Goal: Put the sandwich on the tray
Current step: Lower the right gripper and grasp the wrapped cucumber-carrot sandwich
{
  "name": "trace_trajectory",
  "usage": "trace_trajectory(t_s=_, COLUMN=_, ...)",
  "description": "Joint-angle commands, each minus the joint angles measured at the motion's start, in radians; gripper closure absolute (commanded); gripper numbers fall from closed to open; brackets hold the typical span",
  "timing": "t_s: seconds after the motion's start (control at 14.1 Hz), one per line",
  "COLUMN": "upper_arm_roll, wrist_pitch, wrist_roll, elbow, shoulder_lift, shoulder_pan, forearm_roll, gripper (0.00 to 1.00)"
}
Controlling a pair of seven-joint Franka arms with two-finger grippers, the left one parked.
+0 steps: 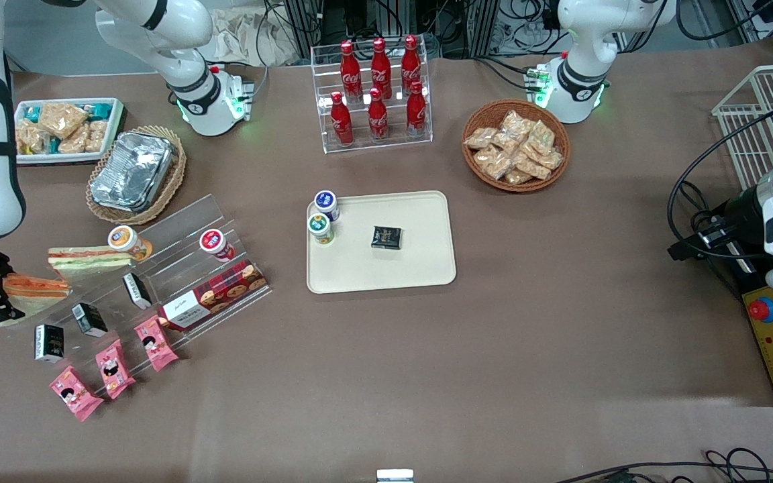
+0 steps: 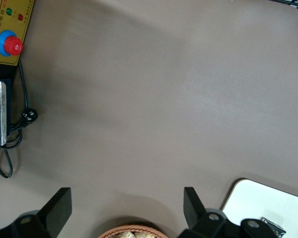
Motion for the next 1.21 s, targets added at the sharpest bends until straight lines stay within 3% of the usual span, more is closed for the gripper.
trace_trajectory(t_s=0.0, upper_arm_roll=-0.001, wrist_pitch=0.026, wrist_roll=-0.041, elbow=-0.019, shoulder_lift=-0.008, shoulder_pan=0.001, forearm_roll=0.022, gripper=0.54)
trace_trajectory(t_s=0.07, upper_arm_roll=-0.001, wrist_pitch=0.026, wrist_roll=-0.045, elbow=-0.019, shoulder_lift=-0.008, shoulder_pan=0.000, forearm_roll=0.022, gripper=0.69)
trace_trajectory(t_s=0.14, upper_arm_roll=-0.001, wrist_pitch=0.024, wrist_roll=-0.053, elbow=-0.017, shoulder_lift=-0.010, shoulder_pan=0.001, forearm_roll=0.024, gripper=0.92)
trace_trajectory(t_s=0.21, upper_arm_roll=-0.001, wrist_pitch=0.024, wrist_roll=-0.049, elbow=-0.014, shoulder_lift=-0.007, shoulder_pan=0.004, forearm_roll=0.024, gripper=1.00)
trace_trajectory(t_s=0.5, upper_arm_roll=-0.001, wrist_pitch=0.006, wrist_roll=-0.056, elbow=0.024, shoulder_lift=-0.010, shoulder_pan=0.001, forearm_roll=0.027, gripper=1.00)
trace_trajectory(t_s=1.14, upper_arm_roll=-0.001, wrist_pitch=-0.379, wrist_roll=-0.052, elbow=0.338, shoulder_lift=-0.027, shoulder_pan=0.014, forearm_roll=0.027, gripper=1.00)
